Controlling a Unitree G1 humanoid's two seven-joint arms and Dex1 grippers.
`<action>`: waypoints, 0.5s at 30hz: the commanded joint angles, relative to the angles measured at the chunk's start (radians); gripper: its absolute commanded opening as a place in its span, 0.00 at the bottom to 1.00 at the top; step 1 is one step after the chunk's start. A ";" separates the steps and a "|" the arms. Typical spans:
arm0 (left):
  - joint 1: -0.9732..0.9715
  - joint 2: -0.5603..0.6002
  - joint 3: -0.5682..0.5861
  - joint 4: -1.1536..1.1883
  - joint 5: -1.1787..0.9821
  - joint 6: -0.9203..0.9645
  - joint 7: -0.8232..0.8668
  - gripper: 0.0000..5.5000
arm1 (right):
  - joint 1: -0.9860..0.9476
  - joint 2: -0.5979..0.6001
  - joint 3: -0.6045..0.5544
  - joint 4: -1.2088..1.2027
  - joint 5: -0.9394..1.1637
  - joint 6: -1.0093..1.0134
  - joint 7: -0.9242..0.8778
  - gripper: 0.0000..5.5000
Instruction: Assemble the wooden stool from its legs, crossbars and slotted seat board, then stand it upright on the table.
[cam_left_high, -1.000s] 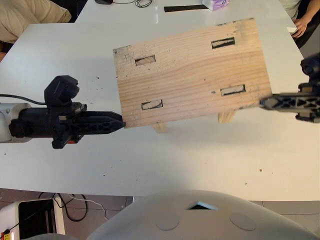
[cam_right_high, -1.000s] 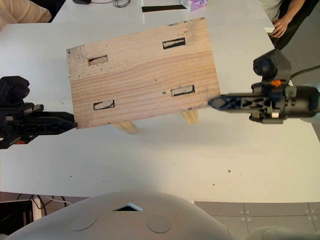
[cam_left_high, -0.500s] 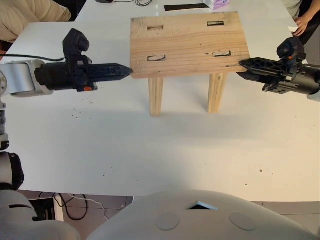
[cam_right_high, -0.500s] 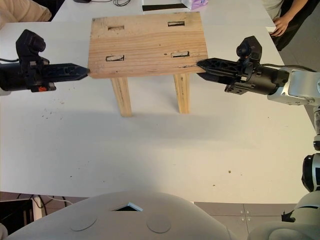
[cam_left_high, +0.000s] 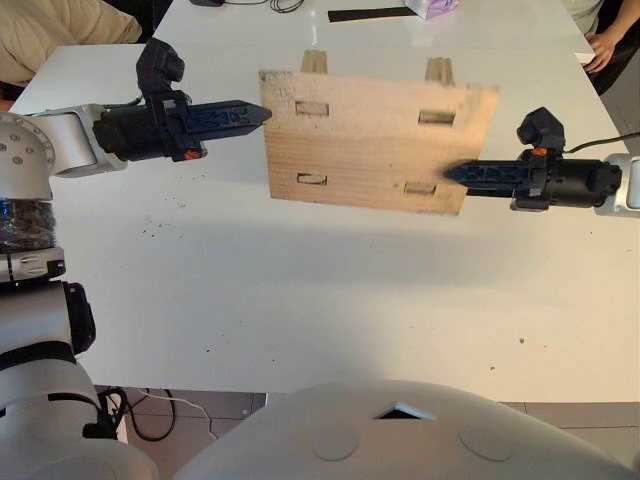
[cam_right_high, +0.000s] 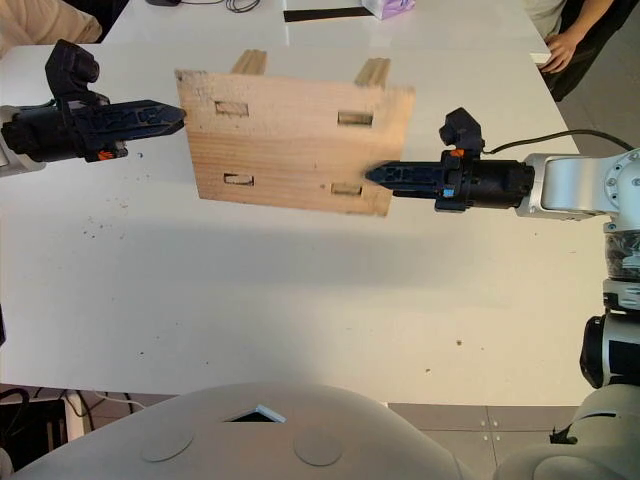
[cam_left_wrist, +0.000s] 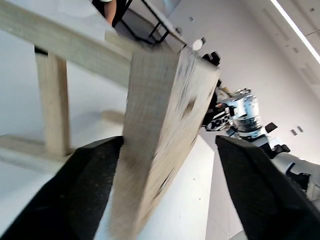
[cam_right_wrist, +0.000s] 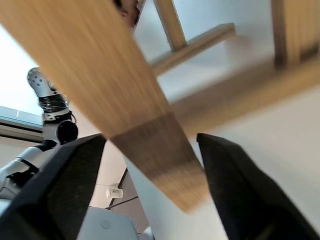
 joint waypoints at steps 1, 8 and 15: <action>0.039 -0.026 0.073 -0.088 -0.042 0.060 -0.001 0.77 | 0.008 -0.001 -0.036 -0.049 0.116 -0.014 -0.049 0.74; 0.132 -0.048 0.137 -0.184 -0.007 0.021 -0.008 0.94 | 0.141 -0.003 -0.096 -0.307 0.010 -0.121 -0.079 0.89; 0.535 0.027 0.184 -0.393 0.366 -0.530 -0.263 0.94 | 0.450 -0.136 -0.310 -0.480 -0.484 -0.385 0.335 0.89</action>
